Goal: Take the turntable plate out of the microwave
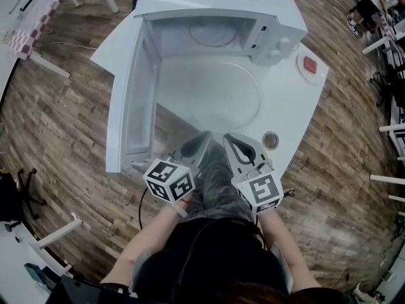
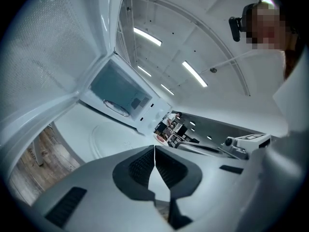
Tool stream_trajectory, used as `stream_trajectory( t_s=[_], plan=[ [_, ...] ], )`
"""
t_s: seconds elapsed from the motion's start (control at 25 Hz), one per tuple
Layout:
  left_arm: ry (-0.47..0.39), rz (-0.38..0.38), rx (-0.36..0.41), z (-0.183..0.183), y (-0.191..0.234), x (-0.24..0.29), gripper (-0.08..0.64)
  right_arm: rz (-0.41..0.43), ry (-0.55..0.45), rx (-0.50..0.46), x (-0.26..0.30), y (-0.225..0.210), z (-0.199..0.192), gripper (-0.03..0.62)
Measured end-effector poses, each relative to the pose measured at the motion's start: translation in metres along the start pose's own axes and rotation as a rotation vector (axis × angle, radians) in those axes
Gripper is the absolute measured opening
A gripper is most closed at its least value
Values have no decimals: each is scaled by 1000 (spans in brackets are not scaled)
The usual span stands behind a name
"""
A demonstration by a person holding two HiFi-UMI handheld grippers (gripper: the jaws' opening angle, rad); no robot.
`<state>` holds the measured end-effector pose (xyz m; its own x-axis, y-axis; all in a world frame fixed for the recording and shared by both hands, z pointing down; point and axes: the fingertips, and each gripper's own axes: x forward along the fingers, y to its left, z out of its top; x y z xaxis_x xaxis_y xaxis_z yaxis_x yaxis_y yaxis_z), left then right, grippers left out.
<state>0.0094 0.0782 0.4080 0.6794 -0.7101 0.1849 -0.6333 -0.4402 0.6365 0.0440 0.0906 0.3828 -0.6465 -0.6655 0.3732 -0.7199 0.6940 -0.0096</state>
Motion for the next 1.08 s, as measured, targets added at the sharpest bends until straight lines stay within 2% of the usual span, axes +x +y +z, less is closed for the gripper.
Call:
stream_trajectory(
  t_s=[0.2,0.52,1.08],
  plan=[
    [8,1,43,-2,-6,-8,17,20,0,-5,-5,13,-3,20],
    [10,-9,65,-4,-11,-14,17,42,7,-6,-8,31,-6,20],
    [11,2,47,-4,1,-24,17,53,38,4,-4,44,-15,20]
  ],
)
